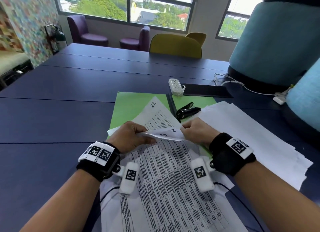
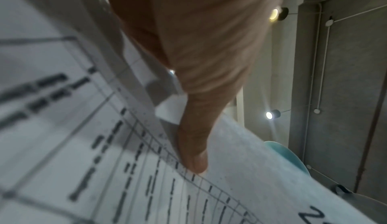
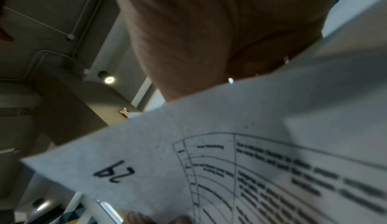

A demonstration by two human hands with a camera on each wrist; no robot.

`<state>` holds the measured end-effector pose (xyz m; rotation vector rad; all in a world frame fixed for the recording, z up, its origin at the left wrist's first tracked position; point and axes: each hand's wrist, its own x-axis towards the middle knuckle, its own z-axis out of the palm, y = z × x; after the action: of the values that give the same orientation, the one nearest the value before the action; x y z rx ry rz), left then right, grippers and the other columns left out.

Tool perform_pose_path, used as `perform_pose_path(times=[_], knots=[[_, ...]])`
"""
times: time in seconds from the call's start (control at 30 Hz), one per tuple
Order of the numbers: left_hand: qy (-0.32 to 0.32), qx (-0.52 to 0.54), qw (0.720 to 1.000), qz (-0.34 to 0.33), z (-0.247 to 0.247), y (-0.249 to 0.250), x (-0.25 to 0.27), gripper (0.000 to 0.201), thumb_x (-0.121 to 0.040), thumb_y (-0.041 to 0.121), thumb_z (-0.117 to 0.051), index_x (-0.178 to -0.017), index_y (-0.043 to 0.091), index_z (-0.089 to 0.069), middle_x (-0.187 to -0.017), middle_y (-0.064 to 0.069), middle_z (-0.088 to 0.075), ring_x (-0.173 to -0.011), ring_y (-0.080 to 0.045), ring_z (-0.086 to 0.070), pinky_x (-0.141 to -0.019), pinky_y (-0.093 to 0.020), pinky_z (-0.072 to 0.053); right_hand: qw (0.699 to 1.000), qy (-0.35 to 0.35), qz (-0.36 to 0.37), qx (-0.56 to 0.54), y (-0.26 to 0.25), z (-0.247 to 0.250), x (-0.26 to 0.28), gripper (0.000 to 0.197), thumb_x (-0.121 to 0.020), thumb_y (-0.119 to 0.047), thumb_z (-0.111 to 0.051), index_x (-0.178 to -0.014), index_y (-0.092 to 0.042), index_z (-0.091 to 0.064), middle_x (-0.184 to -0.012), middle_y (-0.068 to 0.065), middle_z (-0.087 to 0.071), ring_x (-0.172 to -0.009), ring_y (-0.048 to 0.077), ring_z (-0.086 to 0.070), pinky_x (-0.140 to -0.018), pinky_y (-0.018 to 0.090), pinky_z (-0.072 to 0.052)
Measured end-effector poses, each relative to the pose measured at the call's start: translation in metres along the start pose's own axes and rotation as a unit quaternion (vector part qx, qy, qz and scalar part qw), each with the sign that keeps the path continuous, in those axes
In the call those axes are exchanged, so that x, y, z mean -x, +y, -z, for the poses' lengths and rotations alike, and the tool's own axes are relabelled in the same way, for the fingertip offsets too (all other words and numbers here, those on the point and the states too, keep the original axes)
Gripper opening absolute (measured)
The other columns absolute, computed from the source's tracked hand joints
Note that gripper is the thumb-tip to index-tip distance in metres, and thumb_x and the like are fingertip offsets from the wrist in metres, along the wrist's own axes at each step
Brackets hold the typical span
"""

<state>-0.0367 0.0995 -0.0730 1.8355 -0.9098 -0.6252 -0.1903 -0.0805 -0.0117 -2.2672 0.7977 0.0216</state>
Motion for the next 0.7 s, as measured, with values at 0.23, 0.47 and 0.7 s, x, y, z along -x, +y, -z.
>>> perform_pose_path(times=[0.23,0.47,0.7], knots=[[-0.008,-0.026,0.999,-0.017,0.002,0.0,-0.002,0.024,-0.078,0.031,-0.086,-0.058,0.025,-0.073,-0.052,0.004,-0.055,-0.055,-0.012,-0.045,-0.06,-0.028,-0.034,0.991,0.057,0.022,0.119,0.016,0.063,0.019,0.041,-0.087,-0.017,-0.072,-0.052,-0.011,-0.051,-0.046,-0.006,-0.041,-0.042,0.007,-0.034,-0.045,0.02,-0.031],[0.009,-0.026,0.999,-0.041,0.0,-0.002,-0.003,0.022,-0.09,0.034,-0.074,-0.068,0.032,-0.069,-0.051,0.015,-0.054,-0.049,-0.005,-0.04,-0.056,-0.026,-0.034,0.889,0.409,0.117,0.173,0.001,0.2,0.057,0.018,-0.085,-0.032,-0.069,-0.086,-0.014,-0.074,-0.062,-0.006,-0.061,-0.047,0.0,-0.052,-0.047,0.0,-0.036],[0.027,0.0,0.999,-0.033,-0.006,-0.008,-0.007,0.016,-0.093,0.018,-0.071,-0.089,0.019,-0.056,-0.068,0.006,-0.072,-0.047,-0.003,-0.045,-0.053,-0.025,-0.038,0.839,0.348,0.132,0.397,-0.021,0.176,0.083,0.011,-0.084,-0.023,-0.065,-0.087,-0.021,-0.075,-0.074,0.009,-0.07,-0.067,0.035,-0.063,-0.066,0.036,-0.057]])
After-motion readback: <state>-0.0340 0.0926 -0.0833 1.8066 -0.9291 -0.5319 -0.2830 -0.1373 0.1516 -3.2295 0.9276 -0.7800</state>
